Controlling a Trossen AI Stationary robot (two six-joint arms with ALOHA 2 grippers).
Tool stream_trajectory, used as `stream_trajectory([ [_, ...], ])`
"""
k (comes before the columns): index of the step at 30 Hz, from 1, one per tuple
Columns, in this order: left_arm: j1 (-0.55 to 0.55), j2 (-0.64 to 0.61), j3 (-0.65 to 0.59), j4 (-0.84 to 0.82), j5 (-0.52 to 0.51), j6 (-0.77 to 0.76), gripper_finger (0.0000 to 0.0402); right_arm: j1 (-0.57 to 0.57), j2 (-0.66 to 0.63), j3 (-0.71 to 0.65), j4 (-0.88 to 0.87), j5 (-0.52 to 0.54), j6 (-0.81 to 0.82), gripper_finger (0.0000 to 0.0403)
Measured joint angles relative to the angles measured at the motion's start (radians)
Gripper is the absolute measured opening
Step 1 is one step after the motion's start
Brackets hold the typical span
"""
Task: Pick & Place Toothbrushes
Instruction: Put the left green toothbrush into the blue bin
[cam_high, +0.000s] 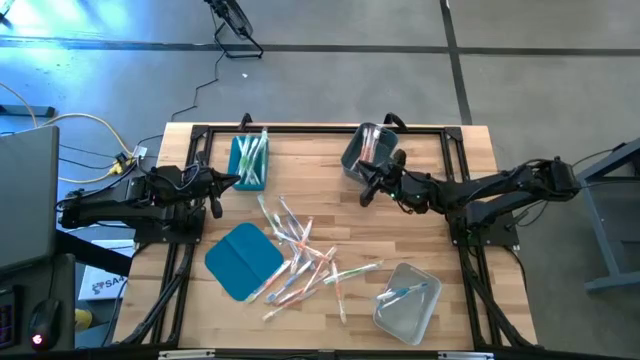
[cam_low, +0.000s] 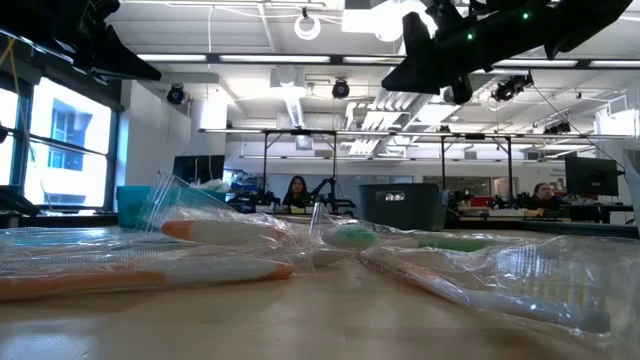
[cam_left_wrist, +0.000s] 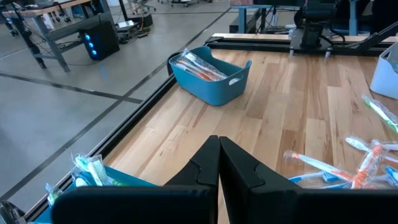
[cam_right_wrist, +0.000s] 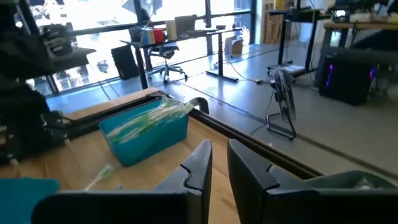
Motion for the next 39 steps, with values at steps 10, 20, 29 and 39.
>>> stream_trajectory([
  [10,0.0,0.0,0.0,0.0,0.0,0.0,0.0003,0.007,0.0,0.0,0.0,0.0,-0.025,0.0044],
  [20,0.0,0.0,0.0,0.0,0.0,0.0,0.0003,-0.001,0.0,0.0,0.0,0.0,-0.024,0.0044],
  [29,0.0,0.008,0.0,-0.002,0.03,-0.028,0.0003,0.002,0.0,0.0,-0.006,-0.017,-0.101,0.0044],
  [39,0.0,0.105,0.0,-0.008,0.035,-0.049,0.0003,-0.008,-0.077,0.0,-0.141,-0.241,-0.095,0.0031],
])
